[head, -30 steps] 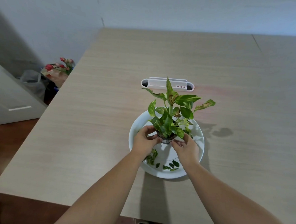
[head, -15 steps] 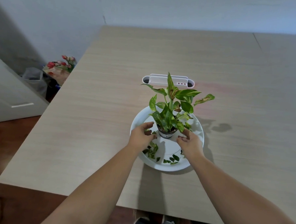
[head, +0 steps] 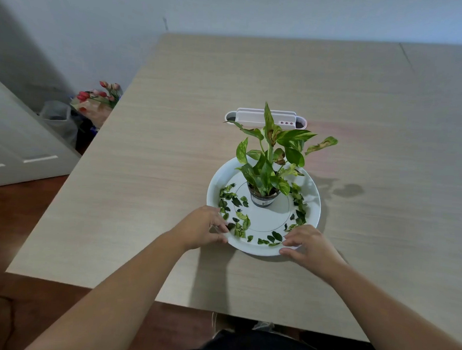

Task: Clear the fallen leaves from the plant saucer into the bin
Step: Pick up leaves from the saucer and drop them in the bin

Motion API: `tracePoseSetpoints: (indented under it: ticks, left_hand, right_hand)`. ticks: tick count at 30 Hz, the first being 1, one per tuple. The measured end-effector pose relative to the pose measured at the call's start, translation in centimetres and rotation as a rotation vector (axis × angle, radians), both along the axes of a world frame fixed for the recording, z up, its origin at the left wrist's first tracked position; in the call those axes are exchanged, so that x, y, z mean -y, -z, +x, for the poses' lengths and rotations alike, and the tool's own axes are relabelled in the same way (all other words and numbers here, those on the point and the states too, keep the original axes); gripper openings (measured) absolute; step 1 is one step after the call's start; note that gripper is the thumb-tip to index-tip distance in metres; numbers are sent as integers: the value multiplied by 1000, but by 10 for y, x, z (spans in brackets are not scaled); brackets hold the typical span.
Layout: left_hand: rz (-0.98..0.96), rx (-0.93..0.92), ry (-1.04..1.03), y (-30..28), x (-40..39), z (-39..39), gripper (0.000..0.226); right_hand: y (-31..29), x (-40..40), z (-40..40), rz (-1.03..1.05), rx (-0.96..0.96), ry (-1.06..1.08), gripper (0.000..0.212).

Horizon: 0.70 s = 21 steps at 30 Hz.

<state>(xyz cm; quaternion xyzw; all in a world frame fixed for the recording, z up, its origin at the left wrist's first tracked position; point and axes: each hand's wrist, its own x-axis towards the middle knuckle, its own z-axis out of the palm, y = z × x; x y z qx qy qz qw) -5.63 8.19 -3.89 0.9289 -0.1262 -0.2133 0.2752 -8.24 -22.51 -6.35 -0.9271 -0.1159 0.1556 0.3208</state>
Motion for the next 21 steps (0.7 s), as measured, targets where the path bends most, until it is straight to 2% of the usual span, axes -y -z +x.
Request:
tracePoseSetpoints:
  ticks: [6,11,14,18,21]
  left_hand:
    - [-6,66,-49,6,3,-7,31]
    - [41,38,-49,1,8,-6,36]
    - [64,-11,-64,-3,21,1,47]
    - [159,-33,28,10,45,10,68]
    - [243,-47,118,19,56,16,73]
  right_hand:
    - [-4,5,8,10,42,-53,17]
    - [-10,2,16,-105,-48,-151,19]
    - [-8,-10,24,-196,-85,-114,29]
    - [-4,-31,33,-351,-152,-54,52]
    - [0,-41,34,-407,-189,-60,58]
